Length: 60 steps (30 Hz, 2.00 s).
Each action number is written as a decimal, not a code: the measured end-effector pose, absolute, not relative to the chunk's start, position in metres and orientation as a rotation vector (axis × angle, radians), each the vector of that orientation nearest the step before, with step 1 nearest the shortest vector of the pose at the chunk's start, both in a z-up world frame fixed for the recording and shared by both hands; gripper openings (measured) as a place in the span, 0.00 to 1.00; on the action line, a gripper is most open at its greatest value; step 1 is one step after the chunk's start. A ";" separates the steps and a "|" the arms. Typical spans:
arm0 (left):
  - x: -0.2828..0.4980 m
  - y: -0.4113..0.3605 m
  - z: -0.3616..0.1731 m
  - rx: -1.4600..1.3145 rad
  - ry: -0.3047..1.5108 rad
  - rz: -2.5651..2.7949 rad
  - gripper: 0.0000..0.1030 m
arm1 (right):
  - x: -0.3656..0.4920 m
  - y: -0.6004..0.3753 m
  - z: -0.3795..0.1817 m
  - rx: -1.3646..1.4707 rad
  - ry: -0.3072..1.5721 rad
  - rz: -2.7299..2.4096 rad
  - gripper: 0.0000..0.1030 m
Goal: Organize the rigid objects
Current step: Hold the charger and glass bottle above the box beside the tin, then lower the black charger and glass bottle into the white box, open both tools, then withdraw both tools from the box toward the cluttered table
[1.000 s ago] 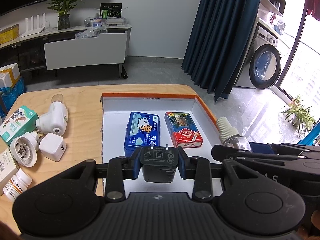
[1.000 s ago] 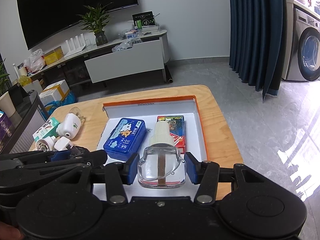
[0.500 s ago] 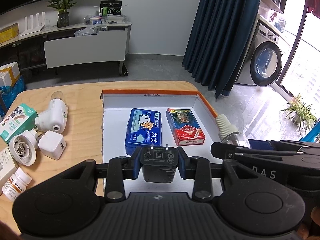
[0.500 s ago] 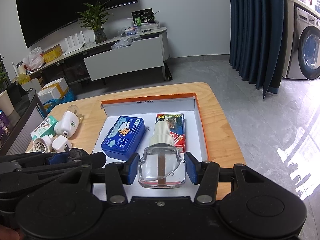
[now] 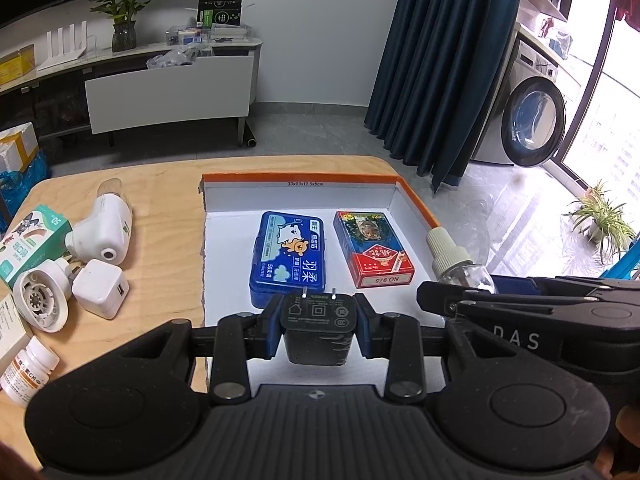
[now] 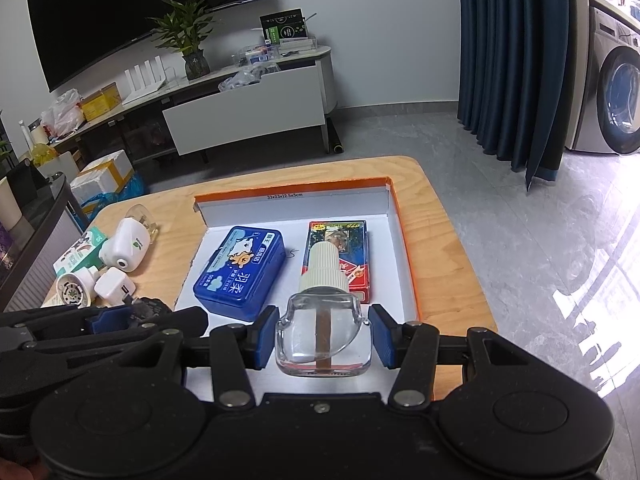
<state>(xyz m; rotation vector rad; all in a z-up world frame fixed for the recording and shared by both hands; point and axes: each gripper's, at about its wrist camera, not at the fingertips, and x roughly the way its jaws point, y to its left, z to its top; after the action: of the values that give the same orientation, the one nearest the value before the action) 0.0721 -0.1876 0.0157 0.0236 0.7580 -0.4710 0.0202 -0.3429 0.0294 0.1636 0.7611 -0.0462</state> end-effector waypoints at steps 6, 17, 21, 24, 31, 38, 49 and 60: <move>0.075 -0.190 0.010 0.030 0.770 -0.475 0.35 | 0.028 -0.346 0.026 0.164 0.770 -0.049 0.58; 0.083 -0.201 0.001 0.039 0.792 -0.492 0.36 | 0.046 -0.356 0.017 0.155 0.782 -0.074 0.58; 0.085 -0.210 -0.001 0.045 0.796 -0.506 0.36 | 0.056 -0.358 0.015 0.149 0.786 -0.076 0.59; 0.088 -0.217 -0.001 0.050 0.796 -0.519 0.36 | 0.058 -0.358 0.020 0.142 0.756 -0.089 0.66; 0.090 -0.229 0.004 0.037 0.778 -0.548 0.51 | 0.048 -0.362 0.035 0.127 0.697 -0.121 0.71; 0.079 -0.208 0.015 0.032 0.739 -0.504 0.66 | 0.035 -0.362 0.048 0.156 0.666 -0.128 0.82; 0.063 -0.127 0.033 -0.005 0.719 -0.339 0.71 | 0.028 -0.309 0.050 0.149 0.686 -0.021 0.85; 0.059 -0.031 0.026 -0.036 0.736 -0.163 0.72 | 0.025 -0.252 0.048 0.127 0.714 0.088 0.85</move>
<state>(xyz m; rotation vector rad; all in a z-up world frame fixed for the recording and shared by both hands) 0.0585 -0.0308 0.0257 -0.0365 0.7356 -0.1626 0.0251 -0.2521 0.0477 0.1273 0.7141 0.0876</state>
